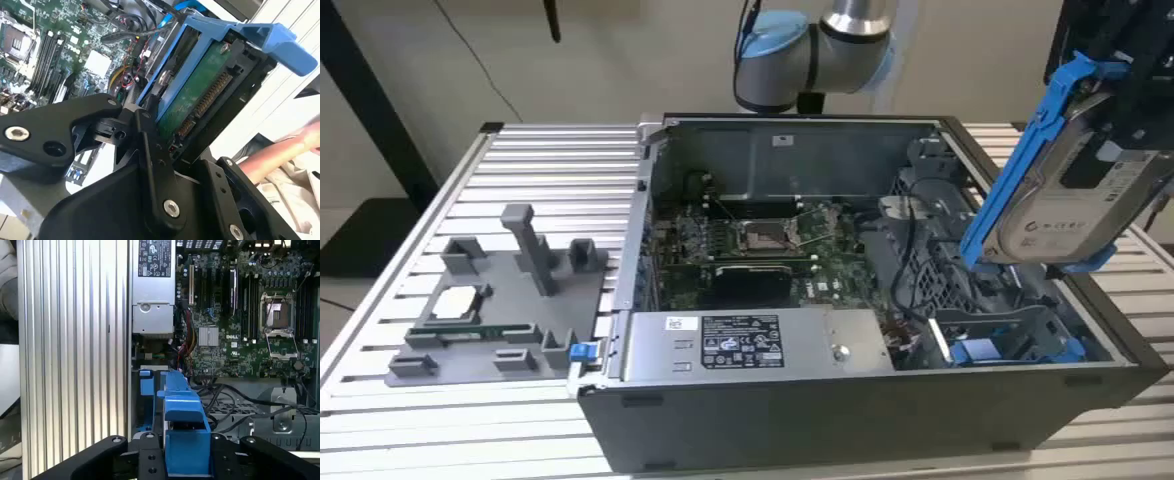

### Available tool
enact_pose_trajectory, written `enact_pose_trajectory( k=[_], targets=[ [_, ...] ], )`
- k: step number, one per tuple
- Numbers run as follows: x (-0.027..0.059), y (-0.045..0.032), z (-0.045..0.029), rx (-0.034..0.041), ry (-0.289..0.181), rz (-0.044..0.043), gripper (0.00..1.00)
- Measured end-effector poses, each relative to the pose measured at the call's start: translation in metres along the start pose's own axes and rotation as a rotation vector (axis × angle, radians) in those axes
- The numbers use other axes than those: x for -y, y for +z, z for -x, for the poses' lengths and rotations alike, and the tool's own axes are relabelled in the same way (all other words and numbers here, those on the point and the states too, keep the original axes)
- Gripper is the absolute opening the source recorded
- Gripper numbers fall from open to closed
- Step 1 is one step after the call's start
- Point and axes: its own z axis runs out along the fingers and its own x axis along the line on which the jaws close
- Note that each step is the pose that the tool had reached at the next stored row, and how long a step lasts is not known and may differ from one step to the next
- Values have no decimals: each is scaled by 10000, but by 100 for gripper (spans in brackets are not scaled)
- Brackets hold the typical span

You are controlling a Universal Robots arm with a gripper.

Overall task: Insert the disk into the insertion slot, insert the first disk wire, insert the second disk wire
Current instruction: 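Insert the disk into the insertion slot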

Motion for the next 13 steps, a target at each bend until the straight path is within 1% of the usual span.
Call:
enact_pose_trajectory(
  k=[13],
  targets=[
    [1, 38, 3, 0, 1, 0, 0]
  ],
)
